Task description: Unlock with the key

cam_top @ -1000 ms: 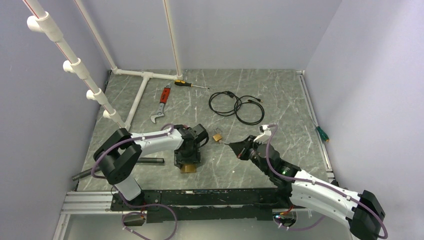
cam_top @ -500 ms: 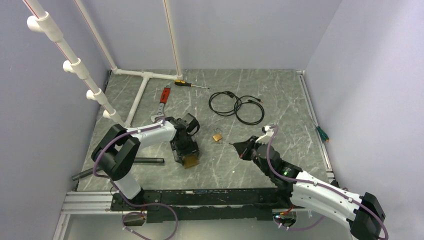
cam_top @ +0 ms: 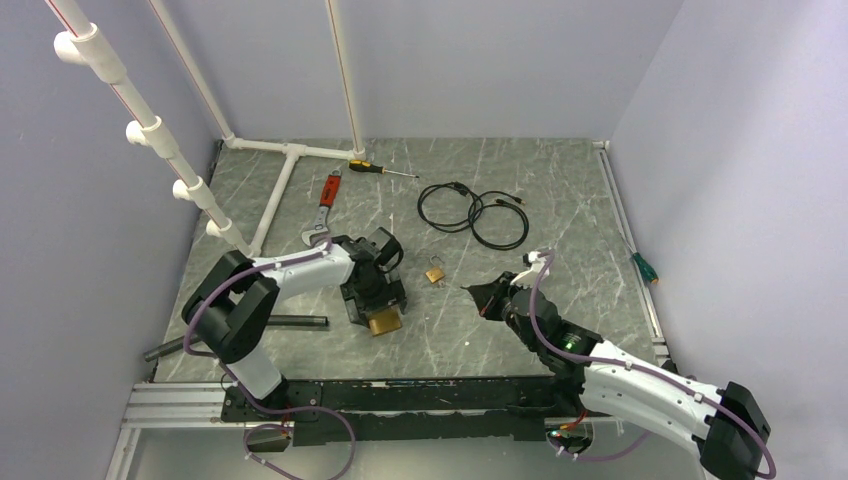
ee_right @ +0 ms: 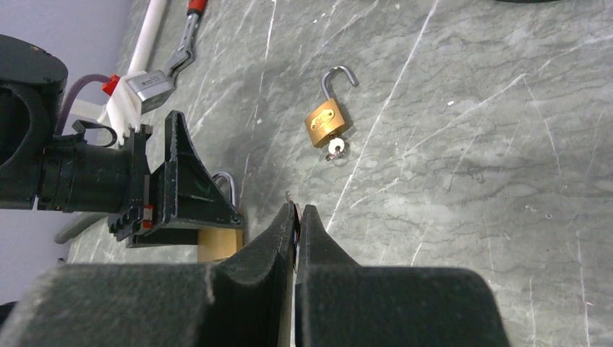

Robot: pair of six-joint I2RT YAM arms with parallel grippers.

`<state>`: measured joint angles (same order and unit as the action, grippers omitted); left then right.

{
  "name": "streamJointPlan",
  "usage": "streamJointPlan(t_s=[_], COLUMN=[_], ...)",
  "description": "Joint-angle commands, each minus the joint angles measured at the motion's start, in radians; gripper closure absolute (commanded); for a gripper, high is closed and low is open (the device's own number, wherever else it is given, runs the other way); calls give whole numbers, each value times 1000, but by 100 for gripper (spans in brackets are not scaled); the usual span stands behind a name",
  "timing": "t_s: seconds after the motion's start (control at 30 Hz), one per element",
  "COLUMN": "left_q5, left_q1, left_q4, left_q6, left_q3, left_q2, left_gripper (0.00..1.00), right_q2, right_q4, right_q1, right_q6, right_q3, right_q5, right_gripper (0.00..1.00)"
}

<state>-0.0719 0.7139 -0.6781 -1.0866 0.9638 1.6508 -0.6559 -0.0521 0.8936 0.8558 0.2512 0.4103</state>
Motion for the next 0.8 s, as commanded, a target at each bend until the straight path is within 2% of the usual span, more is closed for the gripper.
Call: streamJointPlan(t_s=[0.0,0.23,0.47,0.53,0.63,0.67,0.77], left_q5=[148,163,179,177,154,149,145], left_q1=[49,62,77,77,92,100,104], left_q4=[67,13,17,54,174,199,199], left_q6=[33,56,23,20,77,91,131], left_q3=[53,75,67,41,8,7,39], left_q2=[24,77,109,102,57,38,3], left_gripper=[13,16,25,35,75,82,90], right_q2=[-5,6,45,50,53,54,63], right_q4=[-13,-6,13,19,34,41,47], right_q1=[1,3,3,1,2,2,1], right_q6=[-16,-5,1,2,2,2,1], right_q3=[22,11,-3,-4,-2,2,11], right_q5=[16,11,24,23,26,28,35], right_gripper=[100,100,100,100,100,100,100])
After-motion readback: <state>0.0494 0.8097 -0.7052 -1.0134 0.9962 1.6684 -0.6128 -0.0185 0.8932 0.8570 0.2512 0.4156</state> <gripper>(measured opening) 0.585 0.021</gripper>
